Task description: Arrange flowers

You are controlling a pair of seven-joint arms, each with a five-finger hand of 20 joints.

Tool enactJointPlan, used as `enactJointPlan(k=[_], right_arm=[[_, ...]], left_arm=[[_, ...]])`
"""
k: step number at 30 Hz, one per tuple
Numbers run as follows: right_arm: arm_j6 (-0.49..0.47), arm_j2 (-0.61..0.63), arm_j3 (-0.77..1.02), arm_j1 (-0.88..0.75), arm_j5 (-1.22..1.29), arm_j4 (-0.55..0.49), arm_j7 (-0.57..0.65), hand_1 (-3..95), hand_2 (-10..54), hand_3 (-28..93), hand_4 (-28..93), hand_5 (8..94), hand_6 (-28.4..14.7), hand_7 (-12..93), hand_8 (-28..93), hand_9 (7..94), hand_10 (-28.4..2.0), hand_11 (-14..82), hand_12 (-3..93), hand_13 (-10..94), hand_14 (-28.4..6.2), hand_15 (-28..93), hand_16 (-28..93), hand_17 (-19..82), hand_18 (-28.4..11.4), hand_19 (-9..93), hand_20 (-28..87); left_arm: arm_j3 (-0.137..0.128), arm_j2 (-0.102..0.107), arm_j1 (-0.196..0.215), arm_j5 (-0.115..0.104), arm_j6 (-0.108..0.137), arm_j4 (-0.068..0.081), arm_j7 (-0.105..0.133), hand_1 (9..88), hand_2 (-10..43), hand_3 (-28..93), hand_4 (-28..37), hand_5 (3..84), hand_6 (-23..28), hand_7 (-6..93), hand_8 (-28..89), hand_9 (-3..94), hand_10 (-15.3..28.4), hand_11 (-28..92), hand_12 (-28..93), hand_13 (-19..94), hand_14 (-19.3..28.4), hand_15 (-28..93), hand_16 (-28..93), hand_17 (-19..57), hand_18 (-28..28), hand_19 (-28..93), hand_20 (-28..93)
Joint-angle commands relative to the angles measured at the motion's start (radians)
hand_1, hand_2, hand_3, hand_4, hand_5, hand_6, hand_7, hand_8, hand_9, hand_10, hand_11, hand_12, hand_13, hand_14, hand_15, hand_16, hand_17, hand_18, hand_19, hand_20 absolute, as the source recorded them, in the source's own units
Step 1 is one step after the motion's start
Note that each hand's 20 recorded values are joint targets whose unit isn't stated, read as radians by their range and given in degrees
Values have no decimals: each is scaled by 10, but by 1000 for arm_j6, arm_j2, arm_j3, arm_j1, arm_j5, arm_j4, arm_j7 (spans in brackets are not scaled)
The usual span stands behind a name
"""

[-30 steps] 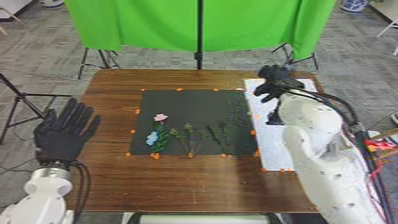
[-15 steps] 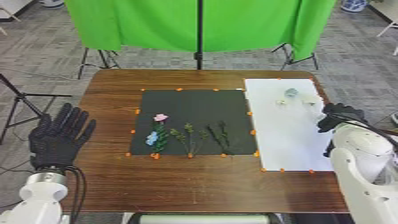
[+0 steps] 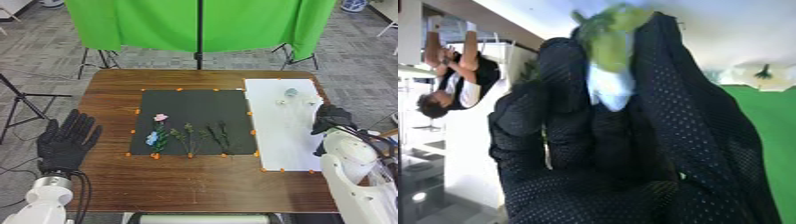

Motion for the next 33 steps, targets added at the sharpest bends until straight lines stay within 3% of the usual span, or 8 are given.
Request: enactJointPlan(k=[1, 7, 12, 17, 23, 28, 31, 33], right_arm=[[66, 11, -3, -32, 1, -42, 2, 681, -95, 620, -283, 744, -4, 345, 10, 831, -106, 151, 466, 681, -73, 528, 461, 350, -205, 843, 440], [154, -1, -102, 58, 154, -152, 8, 674, -95, 645, -283, 754, -9, 342, 15, 839, -104, 152, 474, 689, -71, 528, 466, 357, -210, 846, 445], [172, -97, -206, 169, 357, -192, 1, 671, -95, 653, -283, 760, -11, 337, 16, 842, -104, 151, 476, 691, -69, 526, 471, 361, -210, 848, 447], [138, -236, -345, 262, 358, -132, -90, 669, -95, 662, -283, 761, -13, 336, 20, 843, -104, 151, 478, 692, -69, 526, 474, 362, -211, 852, 449], [100, -358, -465, 259, 268, -60, -168, 668, -95, 666, -283, 760, -16, 337, 23, 841, -109, 152, 484, 689, -72, 525, 478, 362, -202, 845, 446], [73, -413, -527, 240, 161, -11, -218, 665, -95, 674, -283, 760, -21, 342, 25, 840, -111, 154, 488, 689, -73, 524, 480, 363, -199, 840, 444], [84, -420, -569, 240, 111, 19, -247, 664, -95, 678, -283, 760, -23, 347, 26, 839, -114, 155, 490, 689, -74, 524, 481, 363, -199, 838, 443], [89, -436, -585, 251, 103, 59, -266, 662, -95, 684, -283, 762, -25, 350, 25, 839, -116, 157, 491, 688, -74, 524, 482, 364, -198, 837, 442]], left_arm=[[-7, -16, 29, -10, 12, -5, -9, 293, 132, 749, -283, 459, 81, 180, -110, 414, 151, 272, 121, 319, 157, 459, -74, -52, 163, 416, 172], [-12, -17, 30, -11, 13, -6, -7, 292, 135, 749, -283, 461, 81, 180, -110, 415, 151, 272, 121, 319, 157, 460, -75, -52, 163, 417, 172], [-9, -10, 26, -9, 12, -5, -10, 292, 136, 750, -283, 461, 81, 180, -110, 415, 151, 272, 121, 319, 158, 460, -75, -52, 163, 417, 172], [3, -8, 15, -9, 11, -1, -14, 291, 137, 751, -283, 461, 81, 179, -110, 415, 151, 271, 120, 319, 157, 460, -76, -51, 162, 416, 172], [21, 7, -14, -5, 7, 11, -22, 290, 137, 752, -283, 461, 81, 178, -110, 413, 152, 271, 119, 317, 154, 456, -76, -51, 160, 415, 172], [39, 15, -42, -2, 1, 23, -31, 288, 137, 754, -283, 462, 79, 179, -111, 412, 150, 273, 119, 317, 152, 456, -76, -49, 157, 412, 172], [38, 22, -42, 5, -5, 23, -33, 288, 137, 755, -283, 462, 78, 182, -113, 413, 149, 275, 118, 317, 151, 456, -77, -48, 156, 410, 173], [42, 28, -54, 11, -13, 35, -41, 288, 137, 754, -283, 462, 78, 182, -113, 413, 147, 276, 118, 317, 150, 456, -77, -47, 153, 408, 173]])
